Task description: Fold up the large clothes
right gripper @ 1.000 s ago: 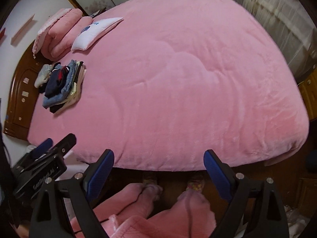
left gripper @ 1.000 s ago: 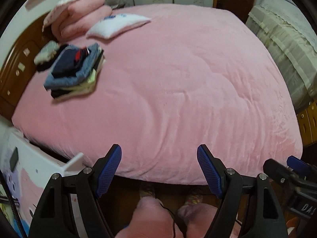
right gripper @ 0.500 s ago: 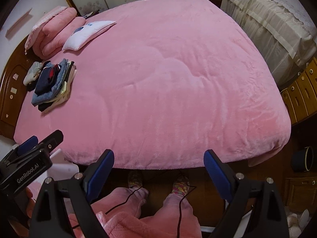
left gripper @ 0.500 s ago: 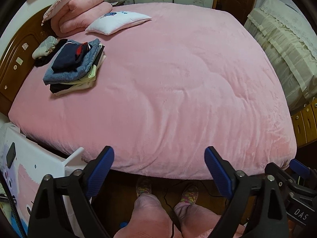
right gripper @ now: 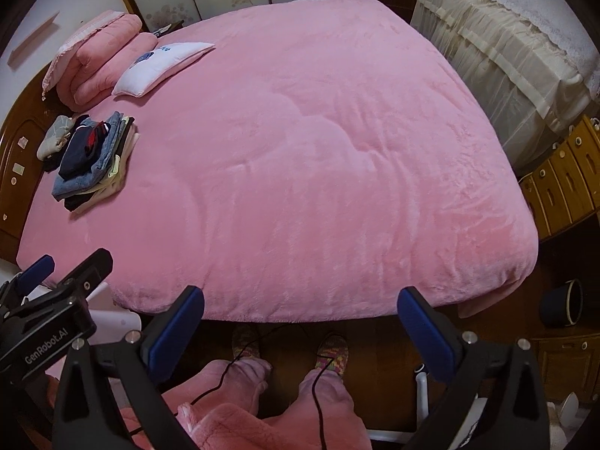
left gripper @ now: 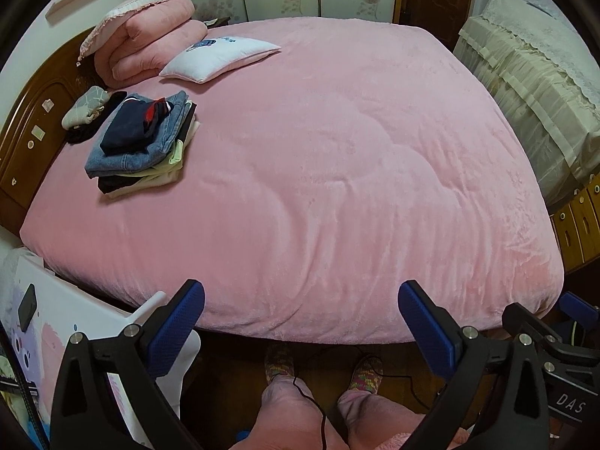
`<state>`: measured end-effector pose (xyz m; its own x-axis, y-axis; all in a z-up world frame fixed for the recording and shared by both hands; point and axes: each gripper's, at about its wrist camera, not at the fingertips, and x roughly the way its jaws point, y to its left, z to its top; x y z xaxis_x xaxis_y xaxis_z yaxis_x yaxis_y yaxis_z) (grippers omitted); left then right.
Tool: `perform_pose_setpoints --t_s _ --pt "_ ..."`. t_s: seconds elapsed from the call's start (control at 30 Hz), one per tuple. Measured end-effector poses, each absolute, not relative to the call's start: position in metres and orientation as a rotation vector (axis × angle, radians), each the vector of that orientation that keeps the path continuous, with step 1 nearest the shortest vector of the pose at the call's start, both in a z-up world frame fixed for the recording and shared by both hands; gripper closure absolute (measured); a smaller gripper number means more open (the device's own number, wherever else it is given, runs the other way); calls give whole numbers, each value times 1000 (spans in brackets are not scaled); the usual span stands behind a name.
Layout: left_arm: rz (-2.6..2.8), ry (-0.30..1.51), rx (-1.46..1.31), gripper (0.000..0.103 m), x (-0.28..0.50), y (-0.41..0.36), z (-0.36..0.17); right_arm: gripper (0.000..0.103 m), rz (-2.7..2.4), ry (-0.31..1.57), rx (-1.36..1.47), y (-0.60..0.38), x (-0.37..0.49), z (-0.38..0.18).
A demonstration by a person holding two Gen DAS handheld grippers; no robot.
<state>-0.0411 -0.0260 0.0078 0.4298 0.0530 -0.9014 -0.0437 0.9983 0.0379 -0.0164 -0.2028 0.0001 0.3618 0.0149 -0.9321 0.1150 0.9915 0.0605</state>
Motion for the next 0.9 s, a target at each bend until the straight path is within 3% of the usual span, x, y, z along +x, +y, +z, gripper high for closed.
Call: perform_pose_setpoints --t_s 0.9 --pt "28 1113 36 1 -49 -36 11 0 -66 1177 85 -199 -21 6"
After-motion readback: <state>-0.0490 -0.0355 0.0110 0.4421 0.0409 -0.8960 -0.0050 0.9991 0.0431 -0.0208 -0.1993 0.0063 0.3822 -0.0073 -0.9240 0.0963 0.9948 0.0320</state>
